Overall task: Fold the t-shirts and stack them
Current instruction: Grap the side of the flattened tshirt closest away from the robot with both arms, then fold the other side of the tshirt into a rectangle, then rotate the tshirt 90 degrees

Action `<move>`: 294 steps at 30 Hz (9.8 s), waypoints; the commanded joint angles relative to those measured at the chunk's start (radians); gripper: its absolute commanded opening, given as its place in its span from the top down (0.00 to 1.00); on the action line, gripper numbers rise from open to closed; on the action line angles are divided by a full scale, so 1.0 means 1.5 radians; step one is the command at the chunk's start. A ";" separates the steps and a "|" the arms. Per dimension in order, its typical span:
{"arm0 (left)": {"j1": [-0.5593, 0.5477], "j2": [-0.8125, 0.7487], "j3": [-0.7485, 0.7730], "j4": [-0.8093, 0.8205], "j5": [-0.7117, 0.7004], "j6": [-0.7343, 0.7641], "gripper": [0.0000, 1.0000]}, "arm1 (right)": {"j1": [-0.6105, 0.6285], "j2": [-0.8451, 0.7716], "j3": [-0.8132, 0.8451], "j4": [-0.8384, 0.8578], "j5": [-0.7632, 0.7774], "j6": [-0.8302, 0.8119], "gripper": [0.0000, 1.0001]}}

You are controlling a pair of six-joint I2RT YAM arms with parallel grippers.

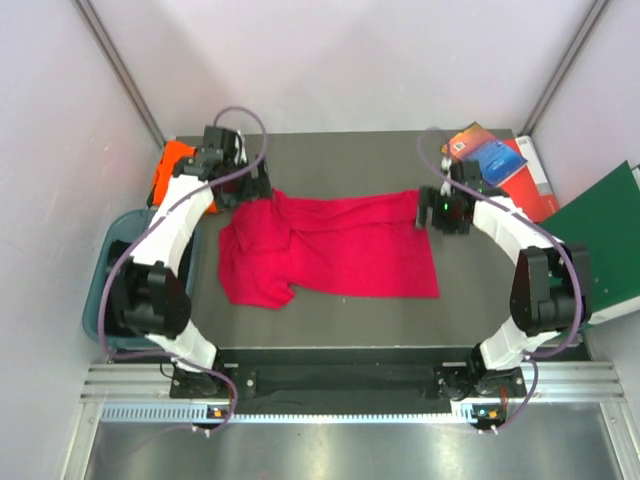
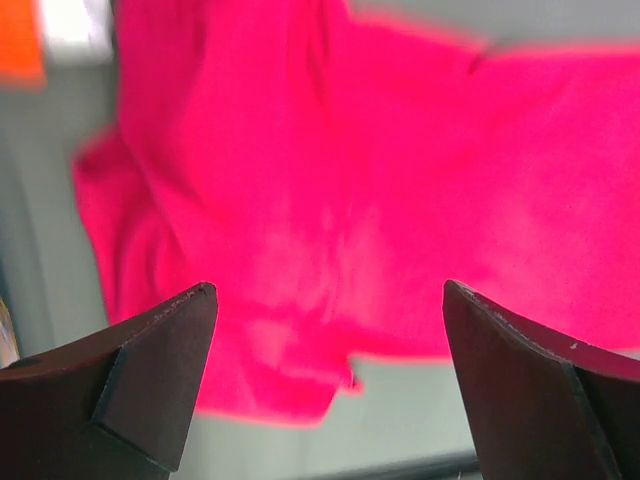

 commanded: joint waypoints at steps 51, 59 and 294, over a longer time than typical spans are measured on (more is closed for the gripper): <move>-0.347 -0.081 -0.465 -0.063 -0.206 -0.227 0.01 | -0.040 -0.029 -0.350 -0.026 -0.042 0.138 1.00; -0.347 0.007 -0.433 -0.063 -0.311 -0.271 0.30 | -0.040 -0.089 -0.318 -0.048 -0.044 0.114 1.00; -0.392 -0.109 -0.128 -0.129 -0.235 -0.325 0.01 | 0.125 0.319 0.336 0.108 -0.172 0.022 0.18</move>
